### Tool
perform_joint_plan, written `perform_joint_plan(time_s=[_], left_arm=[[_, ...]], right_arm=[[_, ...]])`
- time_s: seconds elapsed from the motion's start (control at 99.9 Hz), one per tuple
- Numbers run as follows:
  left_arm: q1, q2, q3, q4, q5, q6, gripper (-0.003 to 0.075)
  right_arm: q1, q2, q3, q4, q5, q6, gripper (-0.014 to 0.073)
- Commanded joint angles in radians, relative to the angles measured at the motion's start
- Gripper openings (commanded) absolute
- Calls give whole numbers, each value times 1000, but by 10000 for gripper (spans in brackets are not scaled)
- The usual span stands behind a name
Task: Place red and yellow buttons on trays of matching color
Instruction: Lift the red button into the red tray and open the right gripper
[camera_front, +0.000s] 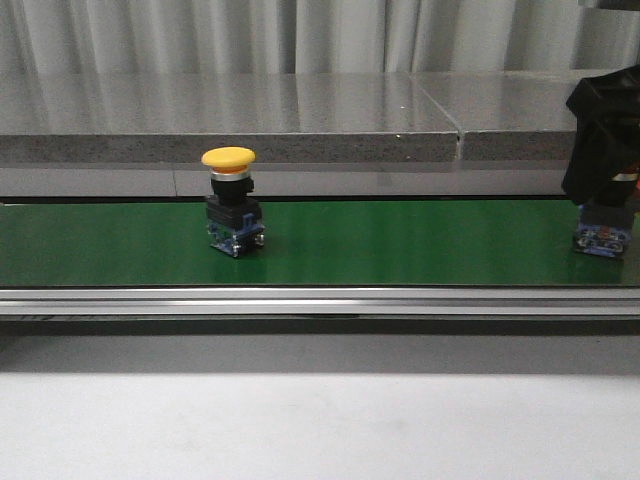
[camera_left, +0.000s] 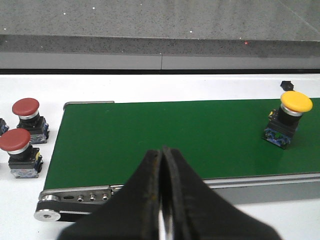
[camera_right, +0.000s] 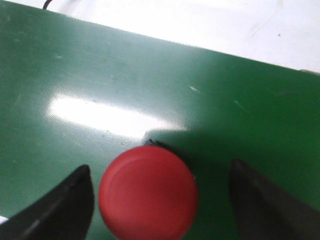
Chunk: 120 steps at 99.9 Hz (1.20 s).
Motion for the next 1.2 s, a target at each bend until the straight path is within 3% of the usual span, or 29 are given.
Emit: perform_joint_plan(time_s=[0.0,0.07,0.14,0.31,0.5,0.781,1.191], left_arm=[[-7,6,-31,-17,-70,1,-19],[-7,6,-31,-17,-70,1,-19],[-7,6,-31,-17,-70,1,-19],[-7,6,-31,-17,-70,1,-19],[-7,6,-31,-17,-70,1,-19],[-7,6,-31,-17,-70,1,-19],[-7,6,-31,-17,-70,1,-19]], right_arm=[[0,-26,-36,11,-37,-10,381],[-1,-28,-41,11,-18,-10,265],[-5,-30,-51,11,-2,-10,211],[-60,-30,-141,9,68,-10,210],[-200,-15,-266,6,76,-10,210],[-372,169,-487,5,65,-10,210],[-421,488,-781,-21,83,-10,210]])
